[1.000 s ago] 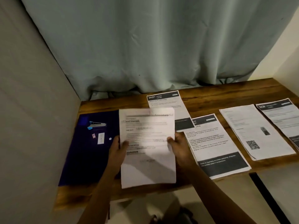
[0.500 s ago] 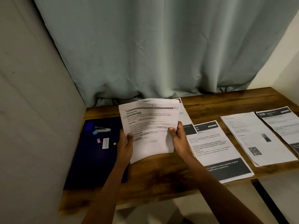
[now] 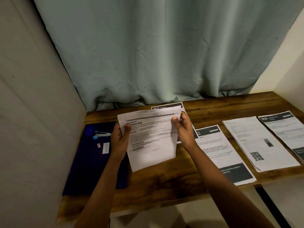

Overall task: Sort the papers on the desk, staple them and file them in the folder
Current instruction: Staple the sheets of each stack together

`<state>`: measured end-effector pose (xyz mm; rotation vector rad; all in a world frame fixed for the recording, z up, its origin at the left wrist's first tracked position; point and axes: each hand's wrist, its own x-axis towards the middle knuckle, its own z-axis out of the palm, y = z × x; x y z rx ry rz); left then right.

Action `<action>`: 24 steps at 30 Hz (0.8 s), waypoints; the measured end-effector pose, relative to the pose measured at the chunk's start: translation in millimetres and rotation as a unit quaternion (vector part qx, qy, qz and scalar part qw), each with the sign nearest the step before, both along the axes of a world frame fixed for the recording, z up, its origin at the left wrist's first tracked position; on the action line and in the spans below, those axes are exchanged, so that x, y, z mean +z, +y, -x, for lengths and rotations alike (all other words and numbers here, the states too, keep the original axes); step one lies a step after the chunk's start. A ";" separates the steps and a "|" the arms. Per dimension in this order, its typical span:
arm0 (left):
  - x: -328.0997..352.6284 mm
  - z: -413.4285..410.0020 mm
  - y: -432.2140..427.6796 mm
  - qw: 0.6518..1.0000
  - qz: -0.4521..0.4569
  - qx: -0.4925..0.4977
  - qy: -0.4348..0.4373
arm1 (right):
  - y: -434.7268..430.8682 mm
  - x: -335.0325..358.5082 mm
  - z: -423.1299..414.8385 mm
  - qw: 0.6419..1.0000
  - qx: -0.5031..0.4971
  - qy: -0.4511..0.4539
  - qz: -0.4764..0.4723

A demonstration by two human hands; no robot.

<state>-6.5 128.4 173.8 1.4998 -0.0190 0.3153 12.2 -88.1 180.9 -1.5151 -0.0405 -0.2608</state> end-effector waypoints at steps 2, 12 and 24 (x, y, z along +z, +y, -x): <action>11.8 -5.5 -0.2 1.000 -0.006 0.011 -0.002 | 0.1 3.7 -1.0 1.000 -0.005 -0.010 0.007; 36.4 -6.5 9.3 0.992 0.037 -0.122 0.012 | -1.6 15.0 -1.4 0.998 -0.059 0.021 -0.019; 15.1 -2.1 0.0 0.972 0.130 -0.171 0.099 | 3.2 6.1 3.6 0.965 -0.100 0.168 0.175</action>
